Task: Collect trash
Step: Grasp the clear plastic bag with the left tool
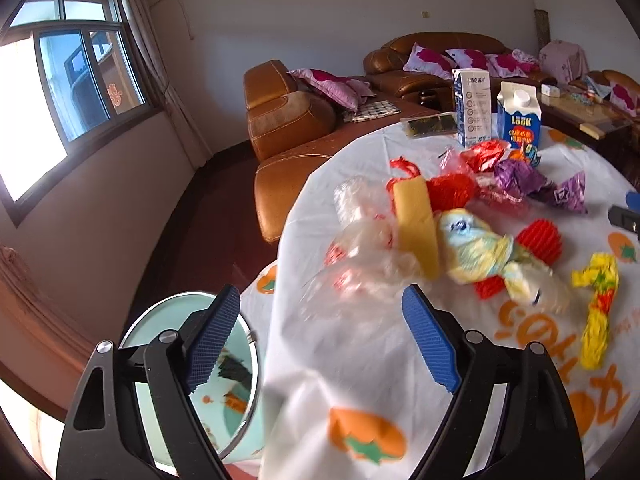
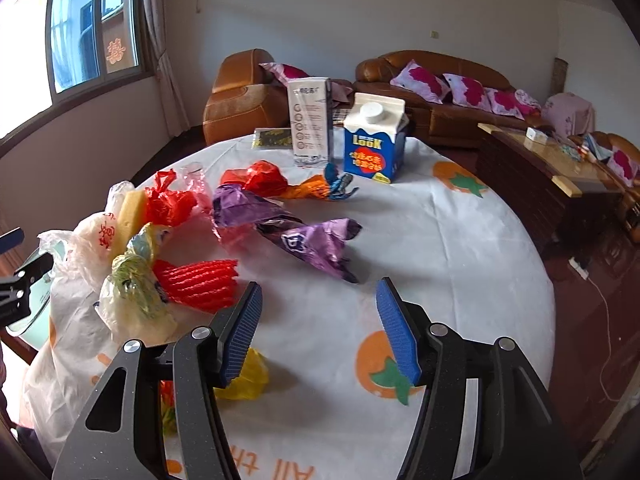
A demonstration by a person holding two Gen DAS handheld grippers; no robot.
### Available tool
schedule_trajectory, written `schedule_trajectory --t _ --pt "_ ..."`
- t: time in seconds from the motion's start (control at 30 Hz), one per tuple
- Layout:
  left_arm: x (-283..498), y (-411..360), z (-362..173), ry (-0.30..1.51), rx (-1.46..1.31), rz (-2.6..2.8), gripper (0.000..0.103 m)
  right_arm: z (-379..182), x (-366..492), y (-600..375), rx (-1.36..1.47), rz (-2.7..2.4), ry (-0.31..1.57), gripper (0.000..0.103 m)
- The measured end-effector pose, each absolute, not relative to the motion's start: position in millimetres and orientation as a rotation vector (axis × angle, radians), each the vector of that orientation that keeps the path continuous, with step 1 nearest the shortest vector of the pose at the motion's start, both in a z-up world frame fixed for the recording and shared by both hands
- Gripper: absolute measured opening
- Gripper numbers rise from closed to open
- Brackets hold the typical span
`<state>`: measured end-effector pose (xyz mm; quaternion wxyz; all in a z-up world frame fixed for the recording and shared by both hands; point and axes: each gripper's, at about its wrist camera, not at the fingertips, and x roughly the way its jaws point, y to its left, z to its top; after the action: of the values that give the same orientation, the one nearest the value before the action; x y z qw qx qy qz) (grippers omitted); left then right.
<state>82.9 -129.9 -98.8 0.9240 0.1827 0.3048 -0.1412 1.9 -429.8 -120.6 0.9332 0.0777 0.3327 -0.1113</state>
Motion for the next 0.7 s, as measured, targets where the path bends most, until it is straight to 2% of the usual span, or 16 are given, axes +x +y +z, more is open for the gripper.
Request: schedule_trajectory --t 0.13,0.2,0.27,0.37,0.47,0.7 --pt "105 -147 -115 0.666 0.378 -0.296 0.082 -127 0 -436 0.179 -0.233 0.681 0.061" --pt "116 -150 -127 0.706 0.374 -0.300 0.075 -132 0 -441 0.192 -0.236 0.686 0.061" --pt "123 -151 -136 0.748 0.362 -0.329 0.044 -136 -1 -444 0.200 -0.234 0.692 0.061" --pt "126 -149 -141 0.775 0.352 -0.365 0.021 -138 -1 -444 0.209 -0.231 0.687 0.061" --pt "125 -144 -139 0.766 0.359 -0.373 0.016 -138 -2 -443 0.208 -0.228 0.683 0.061" --pt "103 -120 -114 0.700 0.379 -0.370 0.013 -133 -2 -440 0.206 -0.231 0.669 0.061"
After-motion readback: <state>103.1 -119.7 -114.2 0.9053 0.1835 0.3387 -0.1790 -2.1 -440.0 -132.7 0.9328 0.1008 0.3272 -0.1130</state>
